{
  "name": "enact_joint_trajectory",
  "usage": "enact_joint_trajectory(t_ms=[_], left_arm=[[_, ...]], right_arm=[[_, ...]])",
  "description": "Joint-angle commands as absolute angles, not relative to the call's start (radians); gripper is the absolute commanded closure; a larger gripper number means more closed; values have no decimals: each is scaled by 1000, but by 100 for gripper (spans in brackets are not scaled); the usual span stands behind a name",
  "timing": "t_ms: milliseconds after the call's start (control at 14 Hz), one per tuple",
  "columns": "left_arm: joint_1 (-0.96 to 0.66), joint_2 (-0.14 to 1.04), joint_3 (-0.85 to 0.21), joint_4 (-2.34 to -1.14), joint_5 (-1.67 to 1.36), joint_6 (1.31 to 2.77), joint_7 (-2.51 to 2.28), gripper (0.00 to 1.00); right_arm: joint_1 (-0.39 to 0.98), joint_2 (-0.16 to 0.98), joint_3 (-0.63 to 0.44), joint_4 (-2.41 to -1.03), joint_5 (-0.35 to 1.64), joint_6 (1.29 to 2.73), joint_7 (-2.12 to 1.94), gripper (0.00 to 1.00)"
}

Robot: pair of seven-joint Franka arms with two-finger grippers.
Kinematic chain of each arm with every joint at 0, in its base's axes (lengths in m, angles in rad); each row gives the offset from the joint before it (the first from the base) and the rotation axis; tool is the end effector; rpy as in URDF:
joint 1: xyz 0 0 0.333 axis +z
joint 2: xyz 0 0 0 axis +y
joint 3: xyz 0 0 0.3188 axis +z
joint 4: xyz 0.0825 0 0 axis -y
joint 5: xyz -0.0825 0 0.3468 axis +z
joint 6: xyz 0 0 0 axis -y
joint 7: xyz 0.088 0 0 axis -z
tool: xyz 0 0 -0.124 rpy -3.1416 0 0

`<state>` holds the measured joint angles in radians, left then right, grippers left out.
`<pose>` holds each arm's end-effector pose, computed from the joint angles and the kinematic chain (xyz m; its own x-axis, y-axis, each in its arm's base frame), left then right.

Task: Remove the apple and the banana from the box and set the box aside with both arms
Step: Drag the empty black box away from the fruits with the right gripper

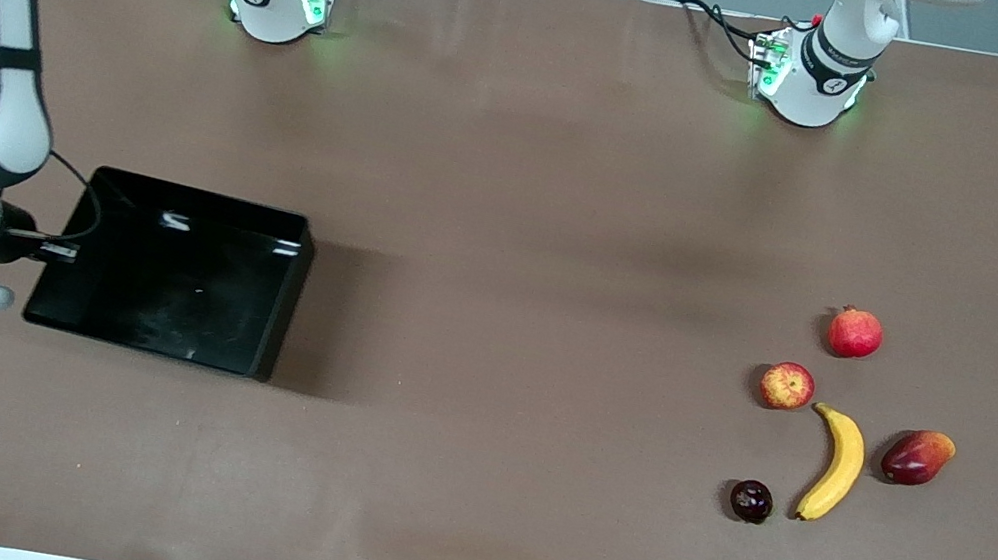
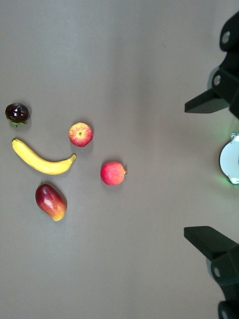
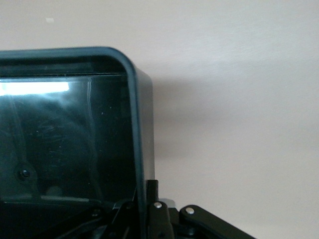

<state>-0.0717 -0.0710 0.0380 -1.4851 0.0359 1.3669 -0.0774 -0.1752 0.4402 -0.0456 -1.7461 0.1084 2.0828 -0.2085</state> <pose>0.4713 -0.0100 0.6645 0.9977 0.0507 -0.0444 0.0491 -0.9981 -0.0363 0.6033 -0.1257 0.3214 0.9942 -0.0627 -0.0877 -0.0706 -0.9935 -0.0891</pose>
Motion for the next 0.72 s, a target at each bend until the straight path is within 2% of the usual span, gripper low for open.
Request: enact_joint_trajectory(t_ms=[0, 287, 645], left_arm=[[-67, -83, 41, -1494, 31, 1364, -72, 0], [-60, -107, 41, -1509, 32, 1368, -71, 0], [-40, -163, 40, -1611, 29, 1451, -71, 0]], right_arm=[[-253, 469, -21, -1736, 115, 2134, -264, 100], [-325, 508, -20, -1732, 115, 2149, -267, 100], [-336, 584, -20, -1689, 124, 2154, -373, 100]])
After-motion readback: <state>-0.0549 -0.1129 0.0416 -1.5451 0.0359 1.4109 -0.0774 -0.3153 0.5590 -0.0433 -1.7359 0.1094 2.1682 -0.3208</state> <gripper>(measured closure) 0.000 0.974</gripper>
